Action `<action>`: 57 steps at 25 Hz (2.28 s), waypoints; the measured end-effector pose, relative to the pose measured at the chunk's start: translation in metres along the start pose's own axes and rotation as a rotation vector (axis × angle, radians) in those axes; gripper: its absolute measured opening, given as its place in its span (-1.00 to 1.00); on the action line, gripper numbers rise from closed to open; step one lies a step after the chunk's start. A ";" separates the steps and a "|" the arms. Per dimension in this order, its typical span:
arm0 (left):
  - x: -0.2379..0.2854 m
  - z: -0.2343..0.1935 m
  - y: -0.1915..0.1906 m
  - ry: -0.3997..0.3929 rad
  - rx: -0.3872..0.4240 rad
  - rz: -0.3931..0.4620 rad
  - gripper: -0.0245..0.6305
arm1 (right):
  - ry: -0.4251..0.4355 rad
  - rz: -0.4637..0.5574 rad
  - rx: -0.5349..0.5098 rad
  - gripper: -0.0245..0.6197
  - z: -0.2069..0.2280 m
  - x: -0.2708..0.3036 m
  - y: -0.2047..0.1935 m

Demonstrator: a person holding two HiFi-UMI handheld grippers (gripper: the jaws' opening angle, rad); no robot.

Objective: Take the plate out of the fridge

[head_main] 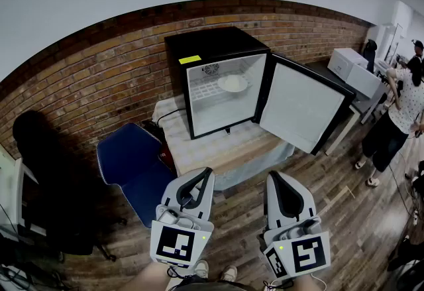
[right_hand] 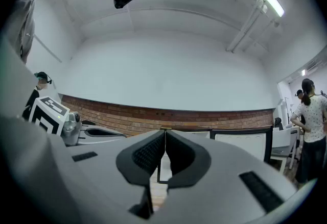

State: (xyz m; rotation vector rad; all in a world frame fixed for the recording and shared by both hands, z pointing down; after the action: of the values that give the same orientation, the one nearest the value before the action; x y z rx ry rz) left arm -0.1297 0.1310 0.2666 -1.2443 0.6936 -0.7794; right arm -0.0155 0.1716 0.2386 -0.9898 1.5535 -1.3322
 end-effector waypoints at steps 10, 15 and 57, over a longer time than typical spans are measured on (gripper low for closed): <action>0.013 0.013 0.005 -0.005 0.024 0.005 -0.87 | 0.009 0.003 0.010 -0.83 0.015 0.000 -0.003; 0.018 0.021 0.004 -0.005 0.042 -0.002 -0.87 | 0.006 0.004 0.018 -0.83 0.025 -0.003 -0.004; 0.121 0.008 -0.023 0.045 0.082 -0.001 -0.87 | 0.020 -0.036 0.009 -0.83 0.104 0.077 -0.056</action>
State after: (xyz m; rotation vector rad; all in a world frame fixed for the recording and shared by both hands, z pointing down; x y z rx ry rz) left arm -0.0584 0.0327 0.2861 -1.1556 0.6907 -0.8316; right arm 0.0596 0.0586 0.2784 -1.0060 1.5494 -1.3768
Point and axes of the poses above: the fingertips, and each gripper's own axes: x forward along the fingers, z to its right, y out of its top, the point moved 1 cm from there along -x, backward along the fingers, and after that the axes turned 4 degrees about y, right-handed, at the moved point
